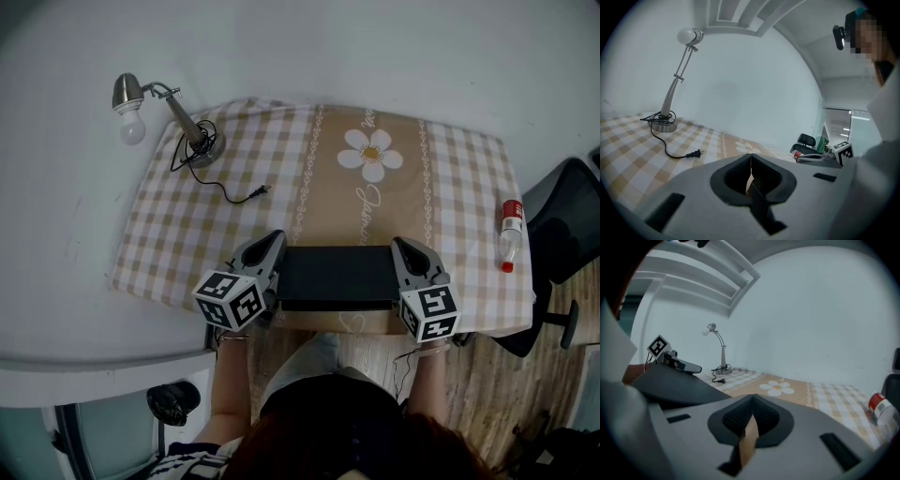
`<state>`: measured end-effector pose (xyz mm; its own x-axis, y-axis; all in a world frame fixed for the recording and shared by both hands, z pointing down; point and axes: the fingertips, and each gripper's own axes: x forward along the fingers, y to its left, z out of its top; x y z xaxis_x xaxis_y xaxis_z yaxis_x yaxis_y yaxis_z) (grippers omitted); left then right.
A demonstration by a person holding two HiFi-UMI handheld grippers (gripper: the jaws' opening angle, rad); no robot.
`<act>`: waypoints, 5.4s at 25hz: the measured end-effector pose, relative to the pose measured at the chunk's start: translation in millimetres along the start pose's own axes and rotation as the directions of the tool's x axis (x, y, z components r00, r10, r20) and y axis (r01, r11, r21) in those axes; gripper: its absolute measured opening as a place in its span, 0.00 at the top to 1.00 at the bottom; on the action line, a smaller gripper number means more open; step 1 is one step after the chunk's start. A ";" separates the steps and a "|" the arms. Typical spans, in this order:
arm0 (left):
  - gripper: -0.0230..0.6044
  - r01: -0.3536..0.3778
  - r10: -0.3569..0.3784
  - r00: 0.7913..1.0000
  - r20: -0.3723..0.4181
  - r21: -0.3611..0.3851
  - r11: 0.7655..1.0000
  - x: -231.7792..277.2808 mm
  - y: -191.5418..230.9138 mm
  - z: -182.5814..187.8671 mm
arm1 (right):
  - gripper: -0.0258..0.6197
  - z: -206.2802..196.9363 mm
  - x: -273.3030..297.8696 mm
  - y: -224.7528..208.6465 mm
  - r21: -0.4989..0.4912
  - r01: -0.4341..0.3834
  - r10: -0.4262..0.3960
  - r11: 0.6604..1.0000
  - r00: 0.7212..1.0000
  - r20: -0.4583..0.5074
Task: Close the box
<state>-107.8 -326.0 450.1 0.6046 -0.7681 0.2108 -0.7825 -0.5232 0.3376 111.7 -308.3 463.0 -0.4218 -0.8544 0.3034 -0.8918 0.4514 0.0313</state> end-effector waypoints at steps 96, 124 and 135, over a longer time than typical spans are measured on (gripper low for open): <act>0.92 -0.114 0.085 0.988 0.129 0.242 0.963 -179.1 -151.3 -45.3 | 0.93 2.6 -199.7 133.0 0.024 -0.045 0.041 0.999 0.986 0.160; 0.92 -0.094 0.029 0.978 0.206 0.311 0.946 -259.4 -189.0 -38.5 | 0.93 31.5 -242.1 199.7 -0.072 0.049 -0.031 0.996 0.971 0.239; 0.92 -0.084 0.013 0.973 0.231 0.300 0.950 -292.9 -214.0 -47.7 | 0.93 24.3 -272.6 225.8 -0.102 0.051 -0.027 0.994 0.975 0.222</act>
<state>-110.4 28.5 359.8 0.5435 -0.8394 -0.0019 -0.8390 -0.5433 0.0283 21.4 20.3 364.2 -0.4233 -0.9022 0.0830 -0.8908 0.4311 0.1432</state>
